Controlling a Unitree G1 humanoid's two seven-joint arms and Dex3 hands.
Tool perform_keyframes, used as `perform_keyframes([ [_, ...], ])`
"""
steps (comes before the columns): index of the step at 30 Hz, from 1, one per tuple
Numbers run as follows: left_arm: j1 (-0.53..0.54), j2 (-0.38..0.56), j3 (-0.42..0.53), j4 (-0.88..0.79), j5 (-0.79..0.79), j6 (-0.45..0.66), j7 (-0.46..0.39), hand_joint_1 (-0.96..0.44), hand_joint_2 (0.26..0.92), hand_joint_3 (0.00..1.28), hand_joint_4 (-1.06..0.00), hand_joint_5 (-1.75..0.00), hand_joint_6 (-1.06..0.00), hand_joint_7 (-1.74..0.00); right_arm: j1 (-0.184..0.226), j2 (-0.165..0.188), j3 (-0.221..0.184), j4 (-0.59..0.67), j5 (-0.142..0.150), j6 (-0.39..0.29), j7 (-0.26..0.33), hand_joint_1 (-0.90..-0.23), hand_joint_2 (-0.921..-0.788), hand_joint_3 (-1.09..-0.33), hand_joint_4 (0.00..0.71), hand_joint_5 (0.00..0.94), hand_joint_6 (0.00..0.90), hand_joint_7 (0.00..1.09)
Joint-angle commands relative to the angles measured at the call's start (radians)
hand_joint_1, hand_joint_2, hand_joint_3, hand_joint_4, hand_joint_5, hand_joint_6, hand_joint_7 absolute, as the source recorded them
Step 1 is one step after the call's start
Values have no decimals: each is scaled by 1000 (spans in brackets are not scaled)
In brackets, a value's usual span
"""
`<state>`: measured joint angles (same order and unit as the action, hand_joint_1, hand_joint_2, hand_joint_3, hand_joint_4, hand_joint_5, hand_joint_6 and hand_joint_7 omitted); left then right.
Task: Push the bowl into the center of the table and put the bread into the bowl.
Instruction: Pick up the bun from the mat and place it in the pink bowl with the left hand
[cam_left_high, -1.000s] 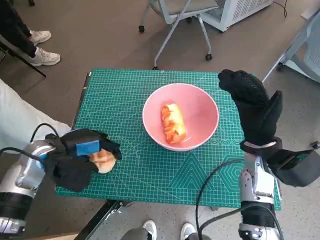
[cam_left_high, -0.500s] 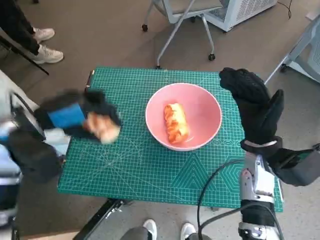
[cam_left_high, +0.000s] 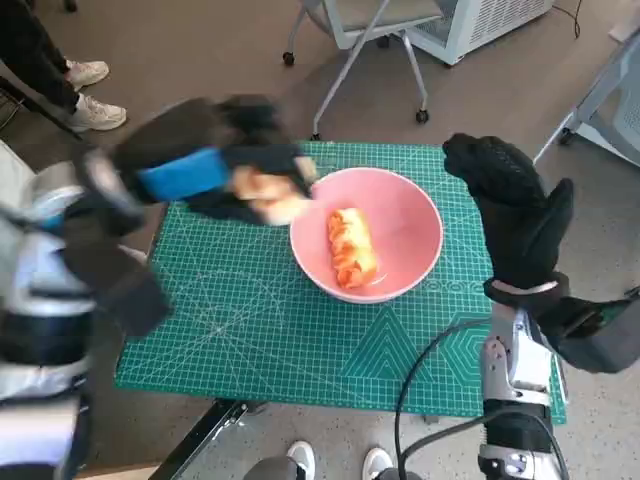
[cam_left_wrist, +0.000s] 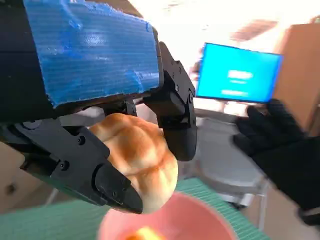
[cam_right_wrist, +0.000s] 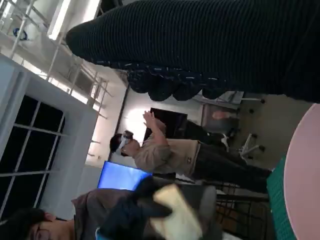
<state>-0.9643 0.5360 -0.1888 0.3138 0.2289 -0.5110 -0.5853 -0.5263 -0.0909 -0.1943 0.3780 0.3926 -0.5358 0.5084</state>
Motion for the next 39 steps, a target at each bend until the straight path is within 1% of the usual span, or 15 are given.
perform_keyframes([
  [1,-97,-77,-62,114,46,-35,11,4,918,44,-631,-1177,-748,-1084,30,-6,-9,8,15,8,11,-662,-921,-710,199,2,62,509],
  [11,-231,-206,-154,434,174,-196,135,2,920,64,-616,-1180,-706,-1139,54,-11,-13,-27,16,17,6,-673,-921,-708,200,2,61,497],
  [15,-254,-239,-181,522,224,-235,199,1,920,79,-580,-1198,-712,-1150,61,-14,-15,-37,10,17,-2,-682,-921,-706,201,2,61,491],
  [21,-276,-277,-217,638,282,-273,277,1,920,80,-588,-1178,-702,-1173,68,-15,-18,-43,2,14,-11,-685,-921,-703,203,3,65,485],
  [23,-278,-287,-228,669,293,-265,286,1,921,89,-589,-1187,-678,-1187,70,-15,-18,-43,0,11,-12,-685,-921,-701,203,3,66,482],
  [25,-277,-294,-238,689,306,-240,282,0,921,139,-556,-1231,-595,-1261,72,-14,-17,-45,-4,7,-16,-685,-921,-700,203,2,65,478],
  [26,-276,-297,-242,696,311,-227,278,-125,921,182,-524,-1003,-548,-1328,73,-13,-16,-46,-6,6,-17,-683,-921,-700,202,2,65,475],
  [27,-274,-300,-247,699,311,-199,258,-169,921,199,-532,-886,-530,-1353,74,-12,-16,-47,-9,3,-18,-682,-921,-700,202,2,65,474],
  [28,-272,-302,-250,701,311,-180,243,-144,886,179,-491,-637,-438,-1078,76,-12,-16,-47,-11,0,-19,-681,-921,-700,202,2,64,471],
  [29,-268,-304,-252,696,307,-145,214,-127,878,139,-489,-432,-423,-816,76,-12,-16,-44,-14,-4,-19,-679,-921,-700,202,1,64,469],
  [30,-265,-305,-253,691,304,-120,193,-123,869,101,-434,-277,-387,-606,76,-12,-16,-43,-15,-7,-20,-678,-921,-700,202,1,63,466],
  [31,-261,-305,-252,677,298,-83,162,-122,867,84,-415,-222,-381,-518,75,-13,-16,-38,-16,-10,-19,-677,-921,-700,202,1,63,465],
  [32,-256,-304,-250,665,293,-57,140,-122,861,57,-350,-142,-349,-378,74,-14,-16,-36,-17,-11,-19,-677,-921,-700,201,1,63,463],
  [35,-238,-302,-235,624,266,17,70,-136,847,21,-222,-46,-285,-194,69,-15,-16,-26,-15,-13,-18,-677,-921,-702,201,1,63,458],
  [39,-218,-298,-218,600,234,37,29,-187,835,5,-132,-10,-237,-107,64,-14,-15,-18,-12,-14,-14,-681,-921,-703,201,1,65,453],
])
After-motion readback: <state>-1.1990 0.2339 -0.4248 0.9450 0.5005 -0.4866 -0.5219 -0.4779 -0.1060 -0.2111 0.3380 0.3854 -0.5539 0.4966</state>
